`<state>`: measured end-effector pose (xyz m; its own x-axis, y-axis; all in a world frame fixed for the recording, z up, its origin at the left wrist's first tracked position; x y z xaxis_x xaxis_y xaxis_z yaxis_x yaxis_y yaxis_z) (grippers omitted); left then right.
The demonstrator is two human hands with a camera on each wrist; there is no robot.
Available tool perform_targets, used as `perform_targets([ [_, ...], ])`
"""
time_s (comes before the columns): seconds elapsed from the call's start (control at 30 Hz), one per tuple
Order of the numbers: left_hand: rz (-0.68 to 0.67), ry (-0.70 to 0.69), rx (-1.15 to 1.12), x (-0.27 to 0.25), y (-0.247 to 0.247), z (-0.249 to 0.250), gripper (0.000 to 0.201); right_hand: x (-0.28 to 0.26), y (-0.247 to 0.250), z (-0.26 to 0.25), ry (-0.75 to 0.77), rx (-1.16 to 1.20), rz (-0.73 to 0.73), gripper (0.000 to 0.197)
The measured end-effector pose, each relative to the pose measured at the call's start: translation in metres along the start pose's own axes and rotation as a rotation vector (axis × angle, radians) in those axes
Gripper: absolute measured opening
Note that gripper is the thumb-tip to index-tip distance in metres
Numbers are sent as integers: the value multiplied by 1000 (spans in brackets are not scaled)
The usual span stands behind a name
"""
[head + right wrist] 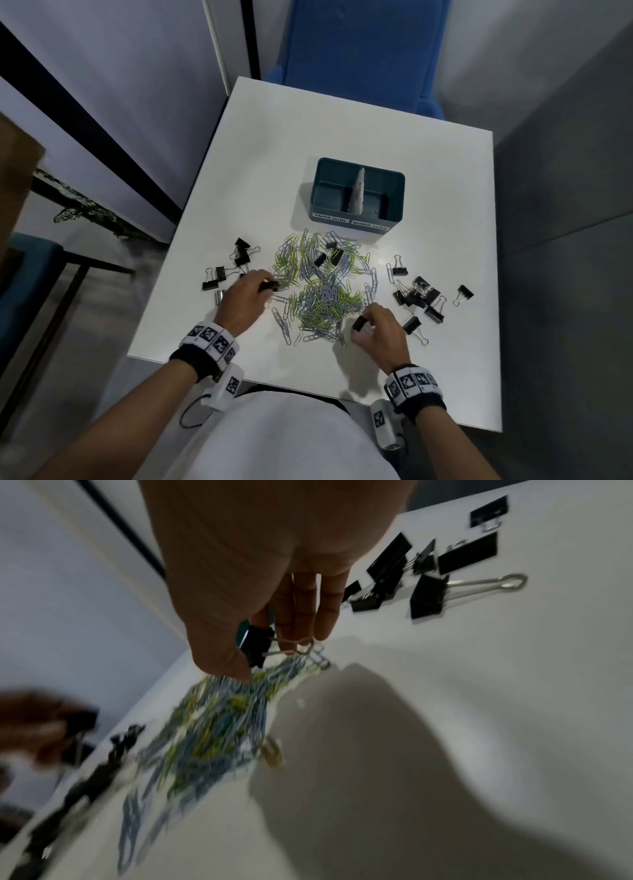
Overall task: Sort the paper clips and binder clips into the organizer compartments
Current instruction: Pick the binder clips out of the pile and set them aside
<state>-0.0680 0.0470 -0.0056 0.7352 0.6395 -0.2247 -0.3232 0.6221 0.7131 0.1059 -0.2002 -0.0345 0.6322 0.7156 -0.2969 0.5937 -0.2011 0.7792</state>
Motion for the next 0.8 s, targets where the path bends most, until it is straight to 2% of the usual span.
perform_targets([
  [0.07,76,135,57,1,23,-26,18,2,17,14,-97,86,51,28],
  [0.13,79,264,127,0,40,-49,19,4,38,32,-178,78,132,28],
  [0.27,26,368,234,-4,55,-77,20,8,68,70,-284,-105,221,20],
  [0.43,2,337,229,-1,51,-102,19,12,65,97,-346,-250,123,28],
  [0.67,24,273,322,-3,51,-97,22,9,63,99,-377,-160,159,36],
  [0.8,115,132,408,-10,52,-73,19,0,66,87,-337,-136,266,34],
])
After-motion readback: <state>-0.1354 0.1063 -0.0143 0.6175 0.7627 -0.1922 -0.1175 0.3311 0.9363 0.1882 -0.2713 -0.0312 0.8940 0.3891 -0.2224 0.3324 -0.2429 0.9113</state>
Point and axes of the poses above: each hand's wrist, its own x-axis towards the middle knuckle, its own y-axis out of the back of the hand, z = x × y, the point moved 5 cm from there along x, towards the middle knuckle
